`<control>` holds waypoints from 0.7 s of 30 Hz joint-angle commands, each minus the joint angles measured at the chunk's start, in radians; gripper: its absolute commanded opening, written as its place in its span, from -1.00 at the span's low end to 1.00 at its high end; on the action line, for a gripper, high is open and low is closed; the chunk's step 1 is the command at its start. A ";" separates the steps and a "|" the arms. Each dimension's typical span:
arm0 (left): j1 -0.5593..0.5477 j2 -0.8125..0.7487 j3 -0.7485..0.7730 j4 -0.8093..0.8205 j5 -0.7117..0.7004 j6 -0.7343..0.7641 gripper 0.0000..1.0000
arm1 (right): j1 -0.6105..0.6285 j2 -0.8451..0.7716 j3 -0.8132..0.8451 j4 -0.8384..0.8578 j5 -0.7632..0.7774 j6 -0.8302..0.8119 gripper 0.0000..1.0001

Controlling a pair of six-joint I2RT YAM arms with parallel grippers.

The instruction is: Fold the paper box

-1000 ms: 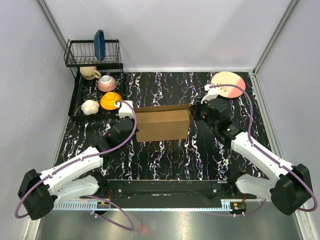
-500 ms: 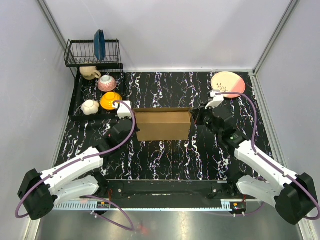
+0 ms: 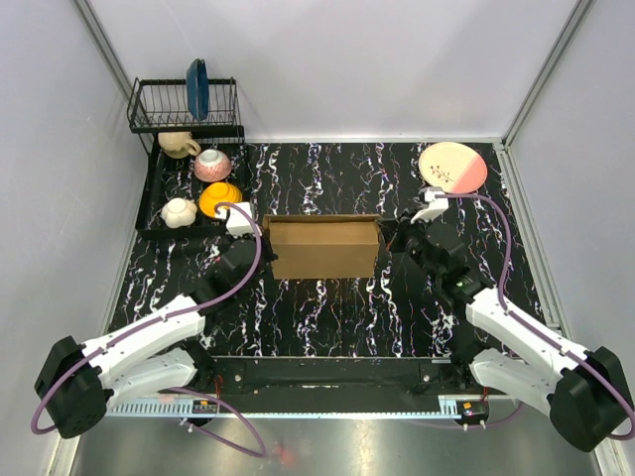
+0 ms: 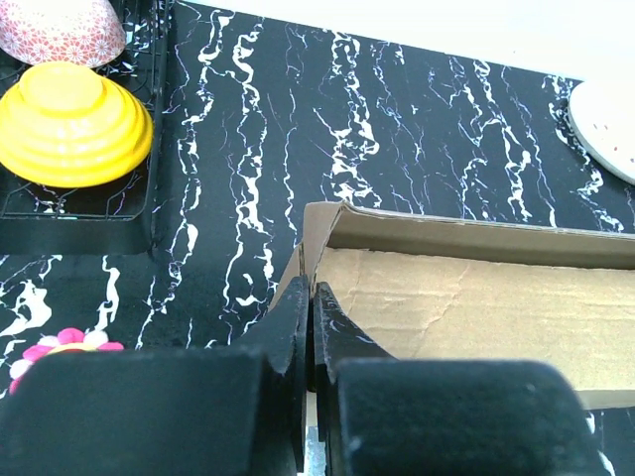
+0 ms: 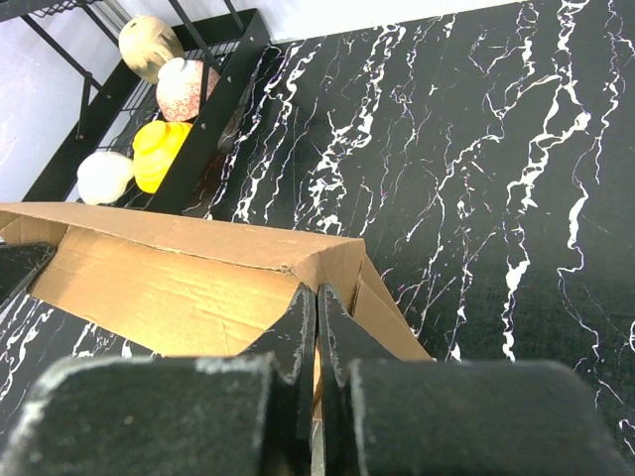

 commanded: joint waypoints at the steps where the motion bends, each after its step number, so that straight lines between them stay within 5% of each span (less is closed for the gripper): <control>1: -0.004 0.048 -0.069 -0.126 0.097 -0.064 -1.00 | 0.018 0.020 -0.081 -0.185 -0.020 0.021 -1.00; 13: -0.011 0.068 -0.103 -0.097 0.094 -0.106 -1.00 | 0.036 0.053 -0.096 -0.240 0.009 0.084 -1.00; 21: -0.011 0.076 -0.097 -0.099 0.076 -0.107 -1.00 | 0.048 0.066 0.003 -0.523 0.104 0.136 -1.00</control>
